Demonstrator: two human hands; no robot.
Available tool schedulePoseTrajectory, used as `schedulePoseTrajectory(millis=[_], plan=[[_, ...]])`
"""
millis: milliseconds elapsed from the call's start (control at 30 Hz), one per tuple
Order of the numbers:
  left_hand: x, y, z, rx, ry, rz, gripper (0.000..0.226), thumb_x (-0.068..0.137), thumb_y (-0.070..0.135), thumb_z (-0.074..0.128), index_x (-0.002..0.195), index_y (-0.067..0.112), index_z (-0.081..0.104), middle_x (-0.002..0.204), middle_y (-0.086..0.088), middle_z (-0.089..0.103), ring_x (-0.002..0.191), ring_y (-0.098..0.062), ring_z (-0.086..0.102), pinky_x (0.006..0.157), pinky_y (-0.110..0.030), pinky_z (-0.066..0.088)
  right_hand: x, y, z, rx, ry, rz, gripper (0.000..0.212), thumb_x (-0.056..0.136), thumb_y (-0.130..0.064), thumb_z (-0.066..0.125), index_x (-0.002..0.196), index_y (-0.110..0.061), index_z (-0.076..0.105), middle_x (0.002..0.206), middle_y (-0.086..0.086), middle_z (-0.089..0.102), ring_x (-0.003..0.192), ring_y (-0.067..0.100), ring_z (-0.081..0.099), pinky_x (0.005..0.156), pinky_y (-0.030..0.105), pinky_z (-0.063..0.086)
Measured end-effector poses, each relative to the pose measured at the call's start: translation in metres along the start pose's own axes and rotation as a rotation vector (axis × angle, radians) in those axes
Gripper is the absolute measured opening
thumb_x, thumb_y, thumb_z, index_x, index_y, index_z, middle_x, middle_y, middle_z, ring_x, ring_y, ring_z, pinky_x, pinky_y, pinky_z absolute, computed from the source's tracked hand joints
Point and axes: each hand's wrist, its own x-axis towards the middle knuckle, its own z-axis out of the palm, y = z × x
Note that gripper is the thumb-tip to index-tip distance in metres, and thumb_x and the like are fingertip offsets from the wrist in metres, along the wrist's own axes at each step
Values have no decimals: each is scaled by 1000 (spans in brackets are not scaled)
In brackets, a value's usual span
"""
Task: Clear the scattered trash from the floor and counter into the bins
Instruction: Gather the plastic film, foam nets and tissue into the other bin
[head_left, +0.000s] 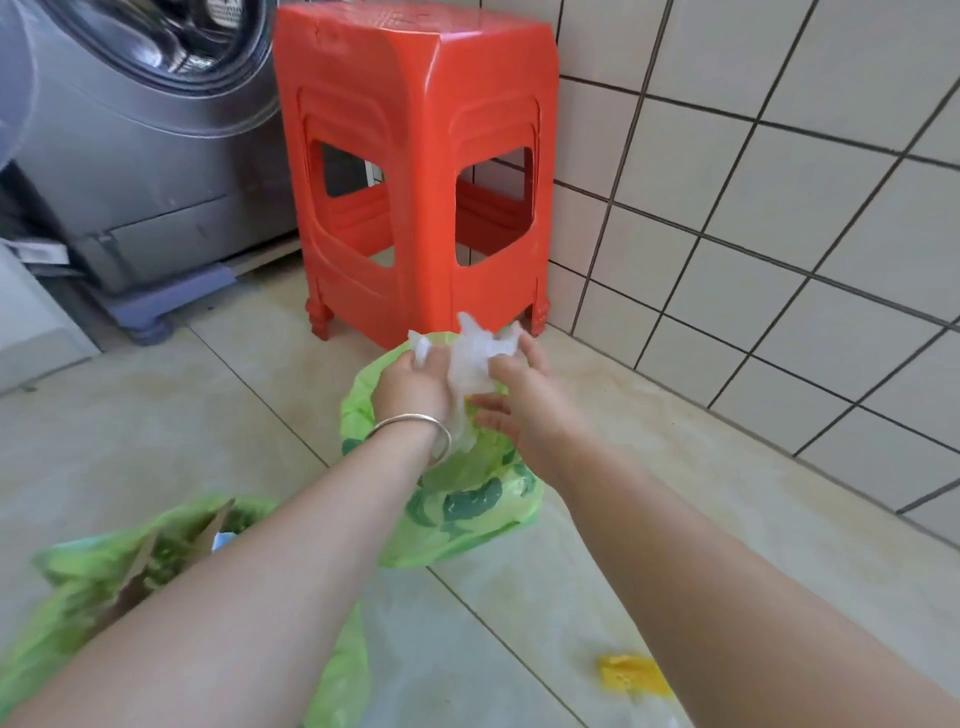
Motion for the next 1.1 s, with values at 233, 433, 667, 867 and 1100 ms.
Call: schedulePoseTrajectory(millis=[233, 433, 667, 867, 1100], plan=[[61, -32, 26, 708, -291, -26, 35, 97, 16, 30, 119, 2, 54, 125, -18, 57, 116, -35, 53, 93, -37, 42, 44, 33, 9, -1085, -33, -243, 34, 89, -4, 46, 118, -13, 60, 126, 10, 48, 102, 28, 55, 86, 32, 44], [72, -57, 40, 1046, -628, -24, 36, 95, 14, 40, 128, 5, 49, 134, -16, 51, 124, -31, 50, 104, -37, 38, 89, 60, 19, -1655, -297, 112, 30, 91, -2, 50, 120, -2, 57, 125, 15, 55, 112, 32, 58, 87, 37, 49], [64, -72, 44, 1296, -926, -70, 46, 96, 35, 40, 133, 10, 46, 136, -10, 51, 117, -27, 52, 98, -35, 40, 83, 62, 17, -1744, -330, 91, 25, 89, -2, 50, 111, -3, 61, 110, 11, 59, 90, 28, 57, 70, 32, 44], [54, -50, 58, 1352, -478, 210, 32, 90, 28, 45, 113, 14, 63, 108, -11, 65, 88, -30, 58, 71, -32, 45, 55, 37, -40, -1532, -55, -303, 34, 90, -13, 47, 123, -15, 56, 118, 6, 59, 108, 28, 56, 72, 30, 38], [-20, 7, 51, 1164, -93, 788, 39, 85, 33, 53, 121, 18, 58, 126, -11, 54, 115, -36, 49, 84, -44, 44, -19, 31, -140, -1259, 267, -289, 28, 89, -19, 48, 113, -19, 63, 109, 2, 65, 104, 22, 57, 89, 34, 46]])
